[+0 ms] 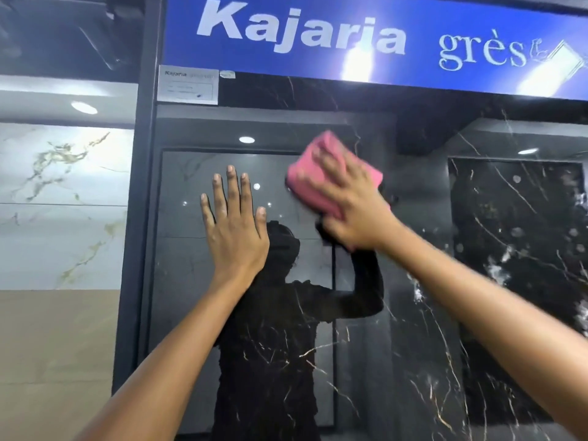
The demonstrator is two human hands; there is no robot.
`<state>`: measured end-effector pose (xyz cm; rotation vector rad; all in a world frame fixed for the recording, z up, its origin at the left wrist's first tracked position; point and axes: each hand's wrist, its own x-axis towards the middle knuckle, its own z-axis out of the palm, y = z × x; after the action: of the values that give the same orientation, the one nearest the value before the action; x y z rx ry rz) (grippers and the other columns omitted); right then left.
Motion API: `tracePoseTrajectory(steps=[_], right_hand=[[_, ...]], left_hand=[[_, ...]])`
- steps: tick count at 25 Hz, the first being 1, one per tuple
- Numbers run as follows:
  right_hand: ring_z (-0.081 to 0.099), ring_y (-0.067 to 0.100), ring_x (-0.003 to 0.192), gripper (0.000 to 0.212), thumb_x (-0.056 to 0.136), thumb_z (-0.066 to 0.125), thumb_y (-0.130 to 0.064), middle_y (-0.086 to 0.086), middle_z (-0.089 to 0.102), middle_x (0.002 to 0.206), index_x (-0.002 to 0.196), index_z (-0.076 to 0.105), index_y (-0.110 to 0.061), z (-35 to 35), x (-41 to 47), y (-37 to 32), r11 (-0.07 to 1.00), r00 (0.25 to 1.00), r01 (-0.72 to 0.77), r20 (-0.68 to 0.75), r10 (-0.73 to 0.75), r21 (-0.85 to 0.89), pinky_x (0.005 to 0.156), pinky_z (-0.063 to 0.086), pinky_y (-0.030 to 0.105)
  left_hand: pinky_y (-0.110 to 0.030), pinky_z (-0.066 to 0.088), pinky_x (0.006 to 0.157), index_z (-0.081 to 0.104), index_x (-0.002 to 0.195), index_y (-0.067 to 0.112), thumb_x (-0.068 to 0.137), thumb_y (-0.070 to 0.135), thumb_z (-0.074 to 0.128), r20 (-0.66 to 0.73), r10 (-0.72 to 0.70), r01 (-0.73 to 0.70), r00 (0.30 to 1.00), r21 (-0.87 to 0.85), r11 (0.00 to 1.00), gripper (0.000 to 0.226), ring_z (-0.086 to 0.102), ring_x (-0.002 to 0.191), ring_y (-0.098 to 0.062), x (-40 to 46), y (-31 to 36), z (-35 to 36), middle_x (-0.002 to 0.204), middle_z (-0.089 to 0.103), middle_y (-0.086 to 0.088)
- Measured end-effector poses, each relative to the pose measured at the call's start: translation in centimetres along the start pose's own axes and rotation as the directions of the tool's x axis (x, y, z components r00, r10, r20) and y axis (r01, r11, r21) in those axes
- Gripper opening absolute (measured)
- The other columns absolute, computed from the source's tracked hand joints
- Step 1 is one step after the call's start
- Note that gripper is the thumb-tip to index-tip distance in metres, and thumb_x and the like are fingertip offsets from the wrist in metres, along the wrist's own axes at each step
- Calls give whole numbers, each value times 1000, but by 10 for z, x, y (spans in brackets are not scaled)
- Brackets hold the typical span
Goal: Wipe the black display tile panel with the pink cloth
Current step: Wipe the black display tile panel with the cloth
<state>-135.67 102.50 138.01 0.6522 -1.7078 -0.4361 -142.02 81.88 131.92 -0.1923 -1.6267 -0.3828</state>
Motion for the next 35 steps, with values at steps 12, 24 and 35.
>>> tracePoseTrajectory(steps=[12, 24, 35], right_hand=[[13, 39, 144, 74, 73, 49, -32, 14, 26, 154, 145, 34, -27, 2, -41, 42, 985, 988, 154, 4, -155, -74, 114, 15, 58], [15, 34, 144, 72, 71, 40, -38, 10, 24, 156, 142, 39, -28, -34, -19, 141, 995, 993, -95, -77, 93, -20, 113, 18, 52], [21, 41, 141, 71, 70, 49, -32, 12, 33, 151, 140, 43, -26, -23, -87, 136, 1000, 993, -5, -118, 4, -9, 109, 24, 63]], left_hand=[[-39, -10, 118, 2, 152, 15, 97, 37, 15, -64, -93, 76, 994, -225, 971, 61, -8, 147, -15, -3, 80, 0, 156, -10, 7], [-40, -7, 119, 5, 152, 17, 99, 39, 16, 1, -96, 96, 995, -13, 995, 59, -7, 147, -18, -16, 105, 22, 160, -3, 2], [-42, -5, 119, 8, 152, 13, 100, 35, 20, 31, -85, 85, 996, -5, 996, 58, -3, 148, -23, -16, 106, 17, 161, 1, -3]])
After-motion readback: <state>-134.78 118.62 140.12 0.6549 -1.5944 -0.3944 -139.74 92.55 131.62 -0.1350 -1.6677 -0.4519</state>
